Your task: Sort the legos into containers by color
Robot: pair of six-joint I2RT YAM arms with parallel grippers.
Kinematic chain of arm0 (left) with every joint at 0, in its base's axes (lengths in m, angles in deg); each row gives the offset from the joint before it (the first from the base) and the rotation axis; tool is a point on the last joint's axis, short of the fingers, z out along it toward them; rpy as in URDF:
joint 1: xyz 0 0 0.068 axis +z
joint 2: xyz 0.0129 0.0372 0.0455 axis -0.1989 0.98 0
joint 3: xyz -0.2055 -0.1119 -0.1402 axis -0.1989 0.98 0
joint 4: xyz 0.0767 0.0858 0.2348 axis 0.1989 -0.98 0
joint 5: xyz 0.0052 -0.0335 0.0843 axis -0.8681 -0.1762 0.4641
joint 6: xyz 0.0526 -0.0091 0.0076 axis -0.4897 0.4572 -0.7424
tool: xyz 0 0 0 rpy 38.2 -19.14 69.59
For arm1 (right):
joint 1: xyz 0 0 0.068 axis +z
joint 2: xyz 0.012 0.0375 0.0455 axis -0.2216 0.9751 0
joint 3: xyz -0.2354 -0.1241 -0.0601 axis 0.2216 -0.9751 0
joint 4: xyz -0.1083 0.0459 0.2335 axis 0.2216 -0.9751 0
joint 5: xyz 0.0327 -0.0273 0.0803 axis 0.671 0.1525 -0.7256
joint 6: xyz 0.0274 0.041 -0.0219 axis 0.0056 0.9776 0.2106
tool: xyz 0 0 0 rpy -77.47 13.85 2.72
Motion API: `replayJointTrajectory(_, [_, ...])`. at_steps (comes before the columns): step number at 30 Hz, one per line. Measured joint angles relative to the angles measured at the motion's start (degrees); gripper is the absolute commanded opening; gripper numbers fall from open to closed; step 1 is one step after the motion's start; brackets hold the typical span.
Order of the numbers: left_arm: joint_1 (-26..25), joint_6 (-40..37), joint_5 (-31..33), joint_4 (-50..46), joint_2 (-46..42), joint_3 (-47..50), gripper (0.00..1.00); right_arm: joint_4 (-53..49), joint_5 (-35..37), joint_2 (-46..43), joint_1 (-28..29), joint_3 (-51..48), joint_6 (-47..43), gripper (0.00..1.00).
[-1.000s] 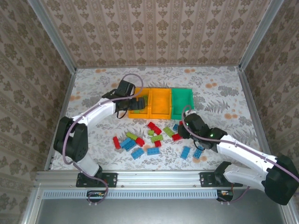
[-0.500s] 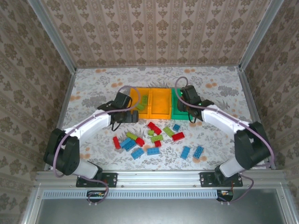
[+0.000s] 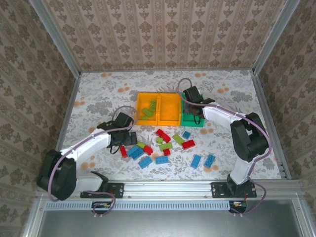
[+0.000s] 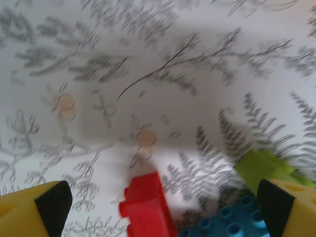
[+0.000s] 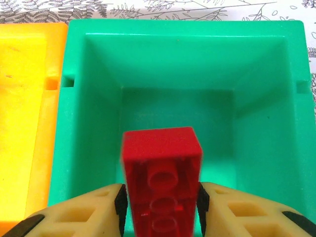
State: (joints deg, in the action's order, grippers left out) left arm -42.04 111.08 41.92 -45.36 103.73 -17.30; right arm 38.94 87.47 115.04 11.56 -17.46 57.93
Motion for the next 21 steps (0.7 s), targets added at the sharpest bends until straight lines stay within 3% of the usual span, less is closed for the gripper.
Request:
replayJointTrajectory(5, [1.3,3.1,-1.4,-0.6,-3.4,2.7,1.00,0.0,0.0,0.3,-0.1,0.2,0.0,0.53])
replayJointTrajectory(11, [2.0,5.6,-4.4,0.1,-3.1,4.9,0.97,0.0,0.0,0.2,-0.1,0.3,0.3,0.67])
replayJointTrajectory(16, [2.5,6.7,-5.8,1.3,-3.0,6.4,0.88,0.1,-0.3,-4.4,0.4,-1.6,1.0,0.77])
replayJointTrajectory(21, [2.6,7.2,-6.4,2.8,-2.4,6.6,0.78,0.0,-0.3,-11.1,0.7,-3.6,1.3,0.79])
